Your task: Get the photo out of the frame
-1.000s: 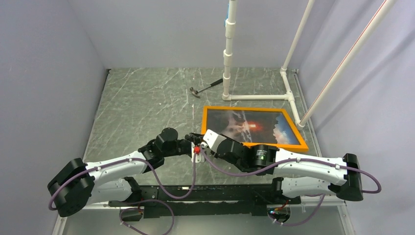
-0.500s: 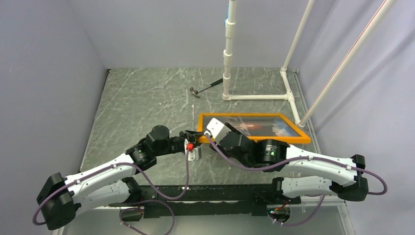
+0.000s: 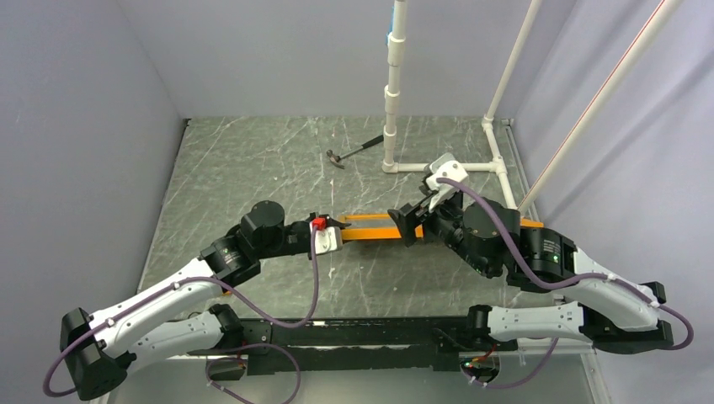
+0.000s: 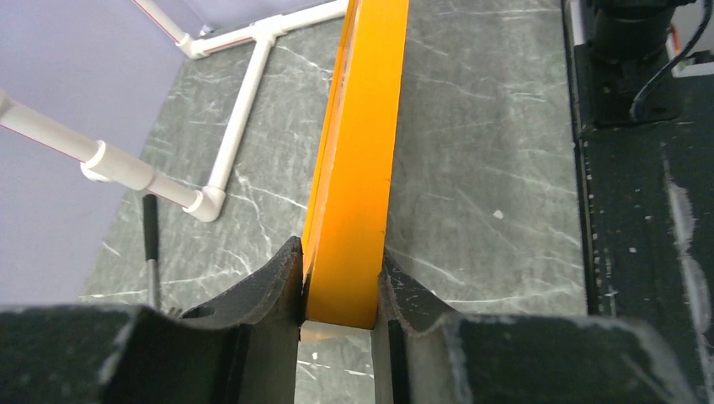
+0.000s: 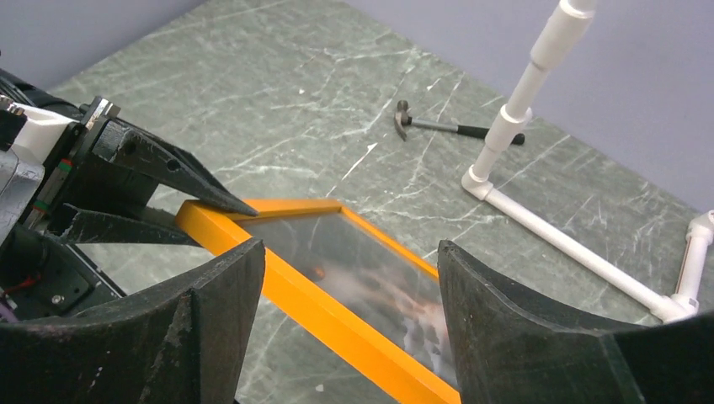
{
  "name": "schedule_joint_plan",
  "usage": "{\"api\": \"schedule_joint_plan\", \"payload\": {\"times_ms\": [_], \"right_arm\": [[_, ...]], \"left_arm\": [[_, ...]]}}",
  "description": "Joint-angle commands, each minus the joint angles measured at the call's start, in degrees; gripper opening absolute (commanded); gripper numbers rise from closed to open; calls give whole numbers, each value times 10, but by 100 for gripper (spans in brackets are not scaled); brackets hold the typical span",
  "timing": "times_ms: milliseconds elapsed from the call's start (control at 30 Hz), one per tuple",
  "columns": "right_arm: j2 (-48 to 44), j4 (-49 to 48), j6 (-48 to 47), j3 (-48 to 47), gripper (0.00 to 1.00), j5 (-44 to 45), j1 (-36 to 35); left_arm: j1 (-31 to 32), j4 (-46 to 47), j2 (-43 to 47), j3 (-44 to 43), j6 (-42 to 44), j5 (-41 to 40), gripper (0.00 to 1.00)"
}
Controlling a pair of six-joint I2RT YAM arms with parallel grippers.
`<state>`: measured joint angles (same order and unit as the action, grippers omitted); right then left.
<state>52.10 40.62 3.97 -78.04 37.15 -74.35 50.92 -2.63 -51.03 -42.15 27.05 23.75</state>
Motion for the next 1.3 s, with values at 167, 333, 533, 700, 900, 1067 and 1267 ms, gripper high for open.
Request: {"api": "schedule_joint_plan", "payload": {"times_ms": [167, 333, 533, 700, 900, 1067, 1267], "right_arm": [[-29, -12, 15, -16, 77, 52, 1], [-37, -2, 26, -1, 78, 59, 0], [-34, 6, 37, 4, 78, 61, 1], [-36, 5, 40, 12, 78, 62, 0], [-31, 12, 45, 9, 80, 67, 1], [-35, 12, 48, 6, 80, 75, 1], [-39, 14, 48, 4, 81, 78, 0]], "left_arm": [[-9, -161, -29, -91, -146, 118, 0], [-63, -227, -78, -149, -144, 198, 0], [-125, -230, -108, -179, -159, 278, 0], [-168, -219, -123, -184, -174, 342, 0], [-190, -232, -159, -209, -198, 346, 0], [-202, -235, -178, -220, -208, 354, 0], [-218, -229, -193, -242, -248, 375, 0]]}}
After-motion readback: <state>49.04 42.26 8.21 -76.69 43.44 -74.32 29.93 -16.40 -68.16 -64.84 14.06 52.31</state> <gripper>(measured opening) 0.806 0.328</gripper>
